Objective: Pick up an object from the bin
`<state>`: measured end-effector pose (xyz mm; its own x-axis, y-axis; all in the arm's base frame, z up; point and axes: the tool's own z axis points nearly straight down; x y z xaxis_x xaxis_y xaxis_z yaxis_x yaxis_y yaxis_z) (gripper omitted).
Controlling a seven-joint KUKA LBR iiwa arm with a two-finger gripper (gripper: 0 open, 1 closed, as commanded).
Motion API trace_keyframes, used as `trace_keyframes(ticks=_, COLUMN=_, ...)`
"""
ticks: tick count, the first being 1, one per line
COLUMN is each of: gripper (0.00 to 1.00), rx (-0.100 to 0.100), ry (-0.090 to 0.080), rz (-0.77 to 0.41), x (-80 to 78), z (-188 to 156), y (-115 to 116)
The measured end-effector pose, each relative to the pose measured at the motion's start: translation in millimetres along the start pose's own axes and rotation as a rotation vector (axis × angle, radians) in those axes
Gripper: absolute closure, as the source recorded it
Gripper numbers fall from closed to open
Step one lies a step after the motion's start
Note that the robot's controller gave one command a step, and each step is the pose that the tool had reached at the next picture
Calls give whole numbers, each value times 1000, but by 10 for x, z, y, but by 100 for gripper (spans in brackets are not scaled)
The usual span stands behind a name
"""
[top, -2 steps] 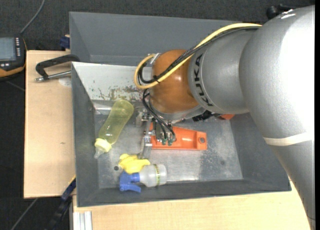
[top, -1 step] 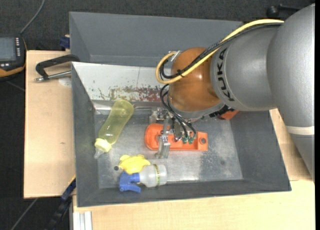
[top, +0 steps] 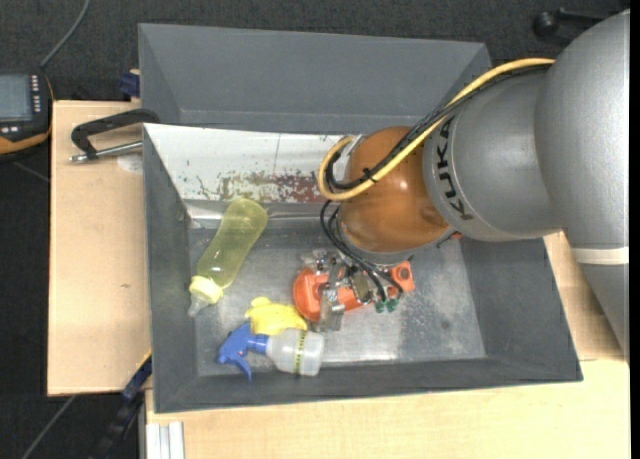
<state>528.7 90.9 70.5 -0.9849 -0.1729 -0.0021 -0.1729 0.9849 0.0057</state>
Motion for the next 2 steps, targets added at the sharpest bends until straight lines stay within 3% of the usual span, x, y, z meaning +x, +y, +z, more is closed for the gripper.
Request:
trace_keyframes(ticks=1, gripper=100, rx=0, ry=0, rz=0, x=0, z=0, y=0)
trace_keyframes(ticks=2, gripper=100, rx=0, ry=-14, rz=5, x=-32, z=-1877, y=-152)
